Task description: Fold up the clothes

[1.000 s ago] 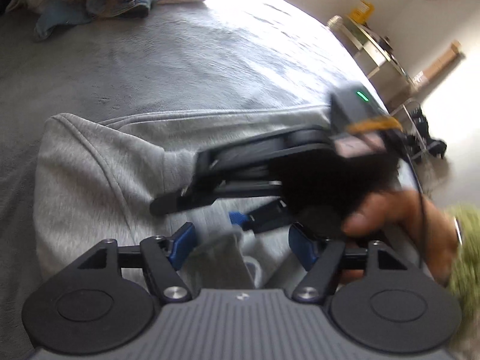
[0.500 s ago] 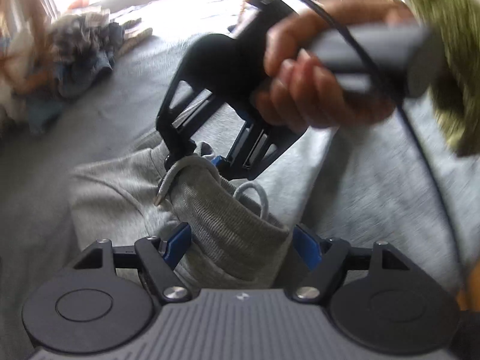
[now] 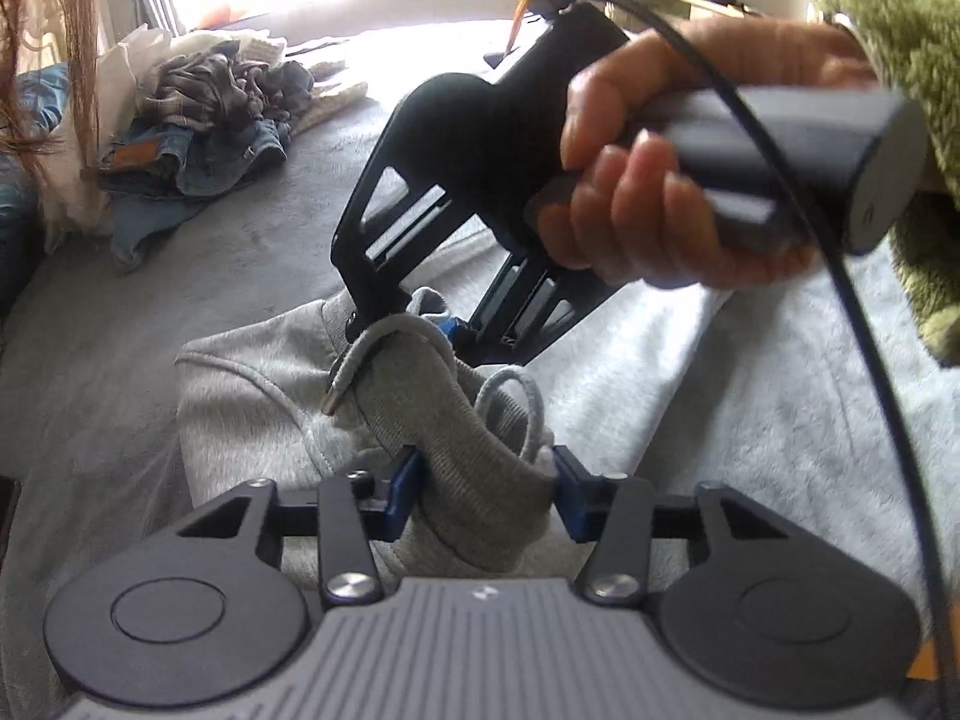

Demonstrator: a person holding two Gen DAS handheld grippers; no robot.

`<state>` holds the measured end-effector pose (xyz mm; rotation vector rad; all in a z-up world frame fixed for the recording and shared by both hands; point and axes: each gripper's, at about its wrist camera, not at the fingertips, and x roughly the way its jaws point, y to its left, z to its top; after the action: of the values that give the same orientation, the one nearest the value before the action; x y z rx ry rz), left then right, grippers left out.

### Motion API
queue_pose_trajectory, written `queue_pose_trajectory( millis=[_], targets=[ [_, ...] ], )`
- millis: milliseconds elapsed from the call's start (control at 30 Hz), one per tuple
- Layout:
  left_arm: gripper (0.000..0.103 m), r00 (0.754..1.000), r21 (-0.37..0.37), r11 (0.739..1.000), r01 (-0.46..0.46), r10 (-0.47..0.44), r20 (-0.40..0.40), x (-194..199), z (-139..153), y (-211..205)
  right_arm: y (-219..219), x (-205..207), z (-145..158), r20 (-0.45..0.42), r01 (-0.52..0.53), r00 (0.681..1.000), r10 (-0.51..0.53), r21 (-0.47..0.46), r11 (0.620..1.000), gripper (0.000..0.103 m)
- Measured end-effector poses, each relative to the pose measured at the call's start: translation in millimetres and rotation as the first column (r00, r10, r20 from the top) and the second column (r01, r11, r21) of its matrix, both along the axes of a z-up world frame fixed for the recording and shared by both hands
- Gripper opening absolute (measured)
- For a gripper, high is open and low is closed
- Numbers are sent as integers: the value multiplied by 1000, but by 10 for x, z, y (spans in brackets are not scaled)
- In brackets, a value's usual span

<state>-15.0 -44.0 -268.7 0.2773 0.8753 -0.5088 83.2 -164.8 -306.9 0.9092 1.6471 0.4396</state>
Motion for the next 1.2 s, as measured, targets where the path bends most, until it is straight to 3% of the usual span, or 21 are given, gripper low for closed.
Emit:
queue_pose_trajectory(
  millis=[167,333,633,1200],
  targets=[
    [40,999,-36,999,-36,36,6,86,95,-84,12,118,127,110,-71,991,74,-28,997,20],
    [37,998,-53,997,-49,51,31,154,212,-311,-256,257,209,168,-91,981,93,-18,996,19],
    [36,996,-70,995,-69,73,55,249,320,-1113,-756,507,353,268,-128,955,124,-3,992,19],
    [34,994,-163,984,-69,82,74,428,124,-2987,-2568,938,402,327,-125,935,140,-67,990,19]
  ],
)
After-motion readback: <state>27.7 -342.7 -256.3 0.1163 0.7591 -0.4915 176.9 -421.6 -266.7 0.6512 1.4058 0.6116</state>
